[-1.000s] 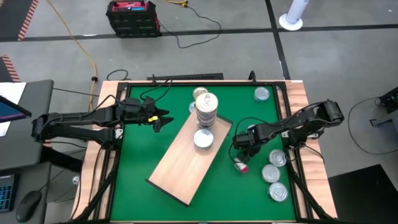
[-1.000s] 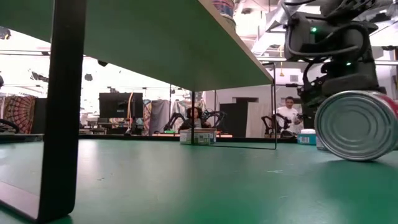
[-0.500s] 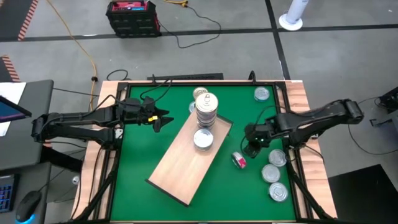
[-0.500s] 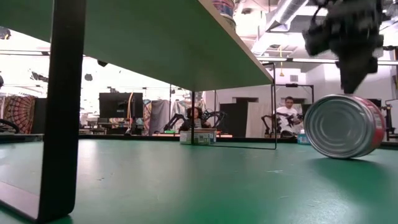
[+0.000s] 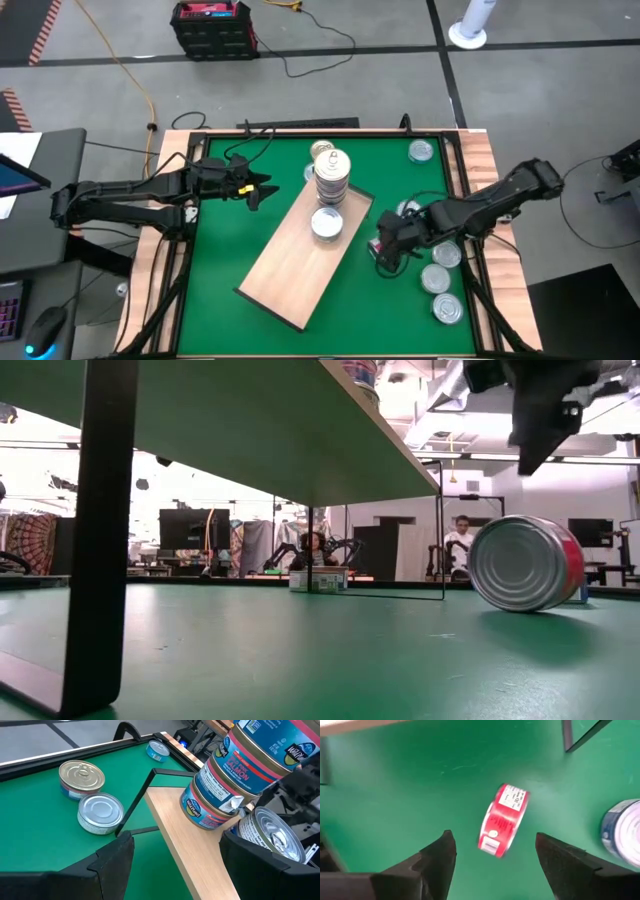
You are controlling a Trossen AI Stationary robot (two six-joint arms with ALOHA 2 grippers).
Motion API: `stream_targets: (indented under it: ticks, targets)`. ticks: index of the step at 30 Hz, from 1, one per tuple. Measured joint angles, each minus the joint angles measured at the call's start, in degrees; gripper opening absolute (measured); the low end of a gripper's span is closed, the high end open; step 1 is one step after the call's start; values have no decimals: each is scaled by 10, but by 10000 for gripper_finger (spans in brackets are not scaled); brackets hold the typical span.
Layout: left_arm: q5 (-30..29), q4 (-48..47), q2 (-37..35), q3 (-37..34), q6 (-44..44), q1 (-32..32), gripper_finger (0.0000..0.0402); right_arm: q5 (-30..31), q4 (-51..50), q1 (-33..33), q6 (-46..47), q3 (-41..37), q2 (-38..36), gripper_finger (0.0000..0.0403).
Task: Stack canned seafood by type on shelf
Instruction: Stack the red tuna can on top of the green tuna can on the shelf
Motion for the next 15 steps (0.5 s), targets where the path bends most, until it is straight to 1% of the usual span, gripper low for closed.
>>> stream_targets:
  ticks: [2,7,11,15]
  targets:
    - [0,0,0,0,0,0,281,11,-5,1,0,8,28,297]
    - [13,0,0,0,0,0,281,6,-4,-1,7,12,73,297]
    - [24,-3,0,0,-2,0,281,1,-7,-1,22,12,87,297]
    - [28,-3,0,0,-3,0,281,29,-8,0,30,12,86,297]
